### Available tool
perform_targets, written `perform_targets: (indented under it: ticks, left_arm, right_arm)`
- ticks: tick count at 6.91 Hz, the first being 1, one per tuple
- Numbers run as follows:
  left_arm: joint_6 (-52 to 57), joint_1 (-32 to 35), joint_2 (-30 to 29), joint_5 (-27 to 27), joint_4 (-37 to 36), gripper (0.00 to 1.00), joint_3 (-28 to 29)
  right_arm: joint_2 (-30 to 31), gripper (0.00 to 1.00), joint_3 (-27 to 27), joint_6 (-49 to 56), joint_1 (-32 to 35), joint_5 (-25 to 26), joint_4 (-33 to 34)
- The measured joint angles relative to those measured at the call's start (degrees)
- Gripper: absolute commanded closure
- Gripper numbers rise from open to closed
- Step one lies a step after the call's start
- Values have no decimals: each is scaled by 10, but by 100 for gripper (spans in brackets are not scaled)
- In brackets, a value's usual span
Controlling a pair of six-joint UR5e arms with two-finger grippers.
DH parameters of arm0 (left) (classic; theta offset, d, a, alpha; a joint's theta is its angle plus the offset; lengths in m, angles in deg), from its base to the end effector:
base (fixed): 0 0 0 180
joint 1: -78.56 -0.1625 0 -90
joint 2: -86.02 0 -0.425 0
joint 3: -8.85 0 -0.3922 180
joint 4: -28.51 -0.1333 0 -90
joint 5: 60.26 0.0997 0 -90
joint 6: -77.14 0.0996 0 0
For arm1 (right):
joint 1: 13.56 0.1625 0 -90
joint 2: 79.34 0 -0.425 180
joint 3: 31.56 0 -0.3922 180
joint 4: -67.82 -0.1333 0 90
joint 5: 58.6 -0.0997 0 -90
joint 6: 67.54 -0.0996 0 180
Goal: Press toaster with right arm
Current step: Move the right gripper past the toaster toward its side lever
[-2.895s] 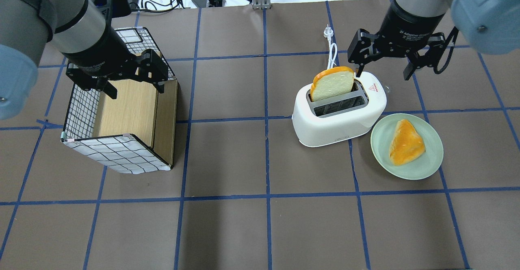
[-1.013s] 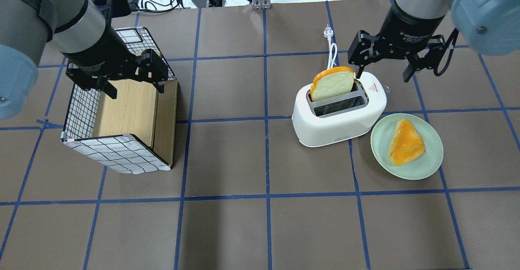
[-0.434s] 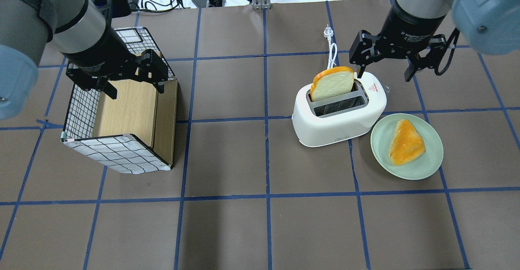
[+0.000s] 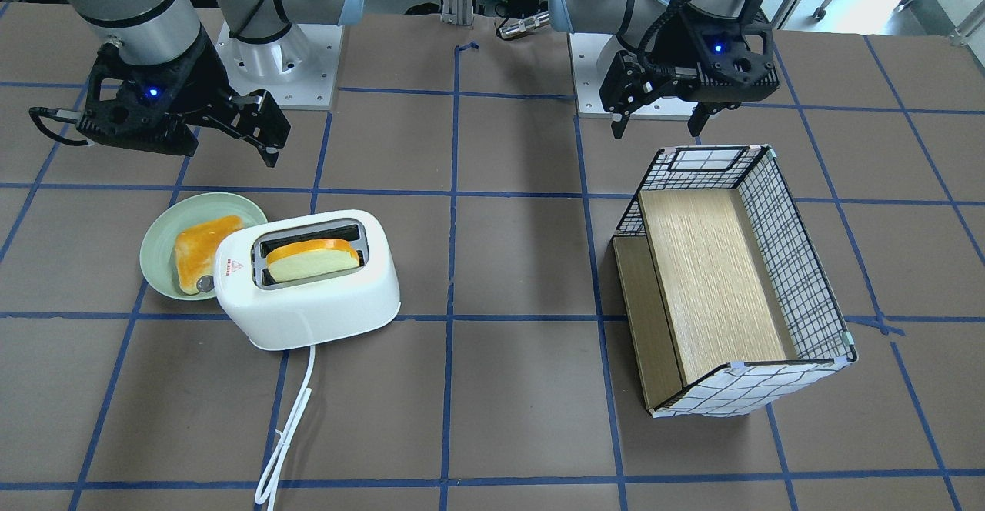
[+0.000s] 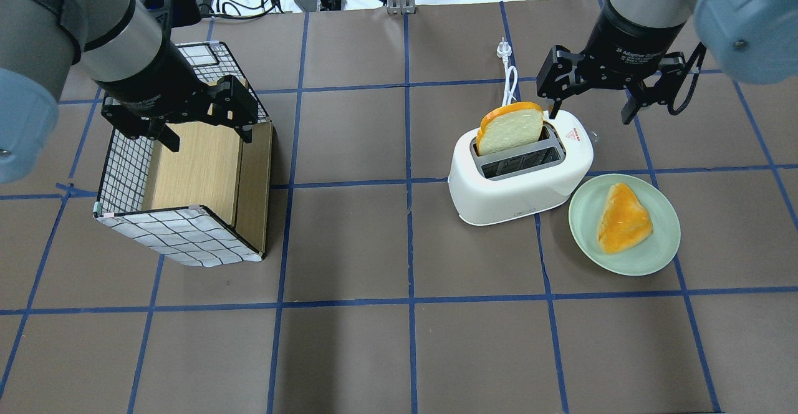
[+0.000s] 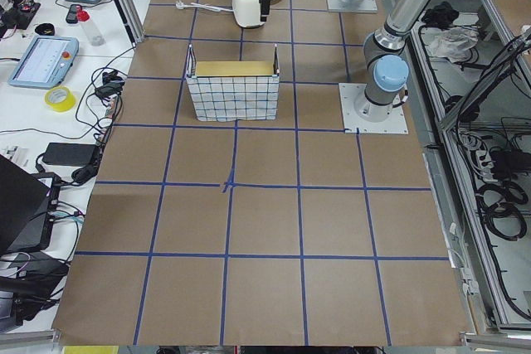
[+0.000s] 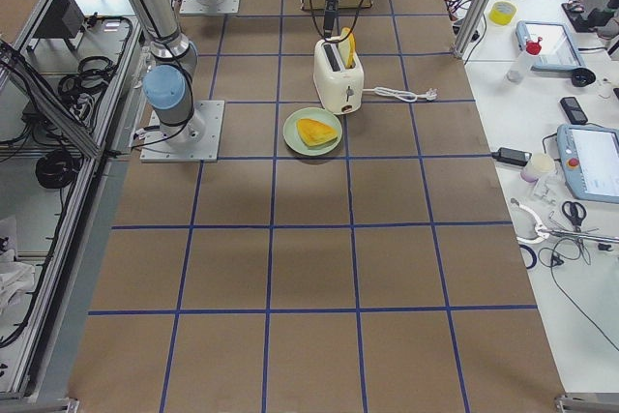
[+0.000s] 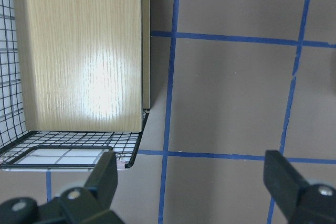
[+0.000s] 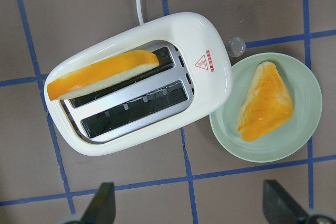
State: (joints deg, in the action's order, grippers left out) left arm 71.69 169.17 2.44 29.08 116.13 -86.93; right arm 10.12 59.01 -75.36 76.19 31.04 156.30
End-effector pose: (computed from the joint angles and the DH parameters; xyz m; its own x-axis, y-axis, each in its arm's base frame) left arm -0.1392 -0.4480 0.4950 -0.9964 -0.0836 0.0165 -0.0844 0.9951 -0.0514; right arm 0.1318 -0.4917 0.4758 -0.9901 0.1405 0.0000 0.1404 0.9890 0.0463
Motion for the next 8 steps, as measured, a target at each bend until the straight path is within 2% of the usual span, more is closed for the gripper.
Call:
perform_targets:
  ticks: [3, 4, 5, 6, 7, 8]
  left_arm:
    - [0, 0, 0, 0, 0, 0, 0]
    - [0, 0, 0, 0, 0, 0, 0]
    - [0, 0, 0, 0, 0, 0, 0]
    - [0, 0, 0, 0, 0, 0, 0]
    - [0, 0, 0, 0, 0, 0, 0]
    - [0, 0, 0, 0, 0, 0, 0]
  right_arm:
    - [-1, 1, 0, 1, -2, 0, 6]
    - [-1, 15, 0, 6, -6, -2, 18]
    - [-2, 34, 0, 22, -11, -4, 35]
    - [-2, 86, 0, 47, -21, -5, 45]
    - [-3, 100, 1, 69, -35, -6, 49]
    - [-5, 100, 4, 86, -52, -7, 49]
